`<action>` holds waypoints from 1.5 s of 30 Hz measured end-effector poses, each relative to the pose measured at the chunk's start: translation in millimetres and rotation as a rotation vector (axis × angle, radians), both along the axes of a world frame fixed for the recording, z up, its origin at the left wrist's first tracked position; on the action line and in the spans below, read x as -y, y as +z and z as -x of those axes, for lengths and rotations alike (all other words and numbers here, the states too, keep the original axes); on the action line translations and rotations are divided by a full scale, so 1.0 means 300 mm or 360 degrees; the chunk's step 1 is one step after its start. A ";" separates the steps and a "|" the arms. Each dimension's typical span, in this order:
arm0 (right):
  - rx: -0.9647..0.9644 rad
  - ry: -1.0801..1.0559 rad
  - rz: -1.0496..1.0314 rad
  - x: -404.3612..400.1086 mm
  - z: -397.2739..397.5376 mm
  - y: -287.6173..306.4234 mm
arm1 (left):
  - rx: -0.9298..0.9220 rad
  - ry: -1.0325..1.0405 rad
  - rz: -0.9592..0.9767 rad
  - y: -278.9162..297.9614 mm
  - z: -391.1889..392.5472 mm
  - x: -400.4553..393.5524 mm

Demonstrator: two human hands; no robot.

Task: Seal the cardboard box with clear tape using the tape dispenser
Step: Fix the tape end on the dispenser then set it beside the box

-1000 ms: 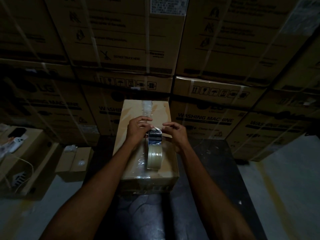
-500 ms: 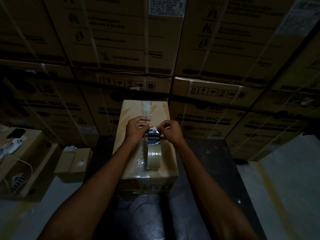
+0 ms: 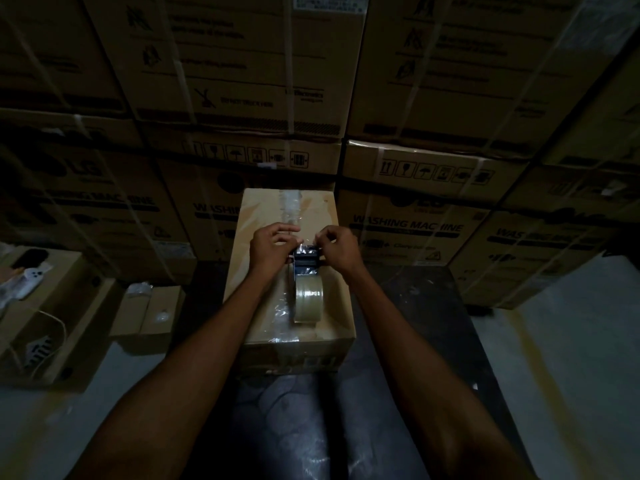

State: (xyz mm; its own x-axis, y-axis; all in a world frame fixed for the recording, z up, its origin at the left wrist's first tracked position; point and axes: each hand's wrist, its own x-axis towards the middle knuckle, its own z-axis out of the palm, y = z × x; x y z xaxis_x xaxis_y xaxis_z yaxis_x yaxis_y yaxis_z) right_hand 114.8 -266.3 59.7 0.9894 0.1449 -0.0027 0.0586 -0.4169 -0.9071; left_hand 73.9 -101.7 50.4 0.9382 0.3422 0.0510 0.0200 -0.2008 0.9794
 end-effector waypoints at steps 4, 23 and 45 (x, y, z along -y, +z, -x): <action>0.0084 0.0043 0.0100 -0.001 -0.005 -0.004 | -0.0008 0.0000 -0.0009 -0.003 -0.004 0.005; 0.0139 0.0017 0.0140 -0.013 -0.016 -0.008 | -0.0074 -0.0018 0.0083 -0.015 -0.015 -0.005; 0.0201 -0.0127 0.0154 -0.023 0.046 -0.003 | -0.0064 -0.0090 0.0093 0.003 -0.009 -0.011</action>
